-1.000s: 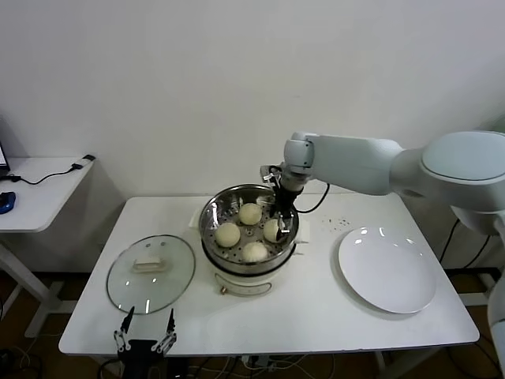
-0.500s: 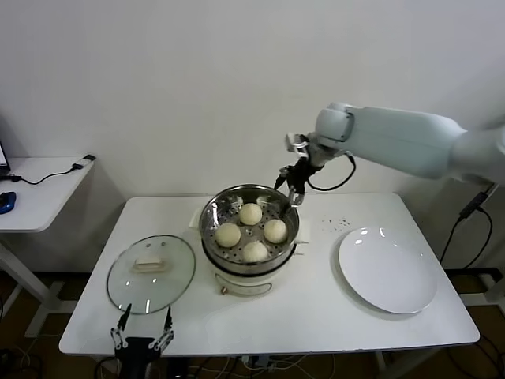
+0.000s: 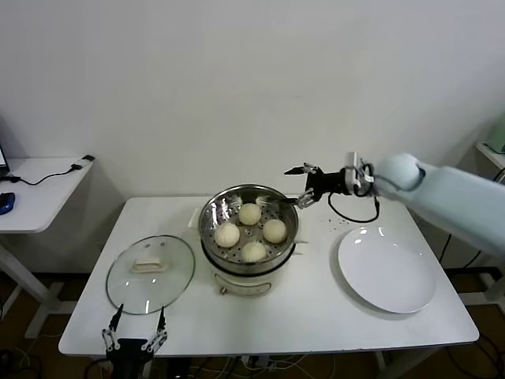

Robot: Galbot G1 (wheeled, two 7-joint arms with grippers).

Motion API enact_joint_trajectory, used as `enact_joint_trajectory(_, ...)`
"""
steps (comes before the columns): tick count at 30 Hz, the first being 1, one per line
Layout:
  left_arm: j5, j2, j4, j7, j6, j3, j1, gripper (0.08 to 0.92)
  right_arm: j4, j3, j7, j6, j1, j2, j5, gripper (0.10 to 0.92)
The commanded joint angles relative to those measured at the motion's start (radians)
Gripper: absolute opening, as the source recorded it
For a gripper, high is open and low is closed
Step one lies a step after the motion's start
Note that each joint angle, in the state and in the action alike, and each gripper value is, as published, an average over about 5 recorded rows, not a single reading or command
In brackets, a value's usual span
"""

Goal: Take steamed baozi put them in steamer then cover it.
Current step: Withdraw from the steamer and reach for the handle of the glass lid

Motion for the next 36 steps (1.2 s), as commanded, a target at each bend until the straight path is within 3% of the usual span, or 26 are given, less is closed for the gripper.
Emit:
enact_joint_trajectory(1,0.045,-0.003,-0.033,0.0,0.006,-0.003,0.0,0.823,0.187,0.891,0.247,0.106,-0.892,-0.122,-0.07,0.823)
enact_joint_trajectory(8,0.22,0.002,-0.032,0.021,0.024,-0.037,-0.021,0.823,0.237,1.29,0.252,0.091,-1.288,0.079,-0.157,0.823)
enact_joint_trajectory(14,0.7,0.047,0.014,0.036,-0.007,-0.114,-0.071,0.823,0.269,1.434,0.242,0.065,-1.451,0.216,-0.244,0.823)
enact_joint_trajectory(22,1.247,0.107,0.165,-0.053,0.011,-0.131,-0.202,0.823,0.297,1.543,0.236,0.026,-1.581,0.31,-0.286,0.823)
enact_joint_trajectory(29,1.316,0.117,0.371,-0.238,0.039,-0.096,-0.373,0.823,0.271,1.587,0.229,0.028,-1.634,0.357,-0.332,0.823)
enact_joint_trajectory(36,1.305,0.141,0.531,-0.25,0.053,-0.062,-0.506,0.823,0.246,1.602,0.227,0.039,-1.665,0.382,-0.385,0.823)
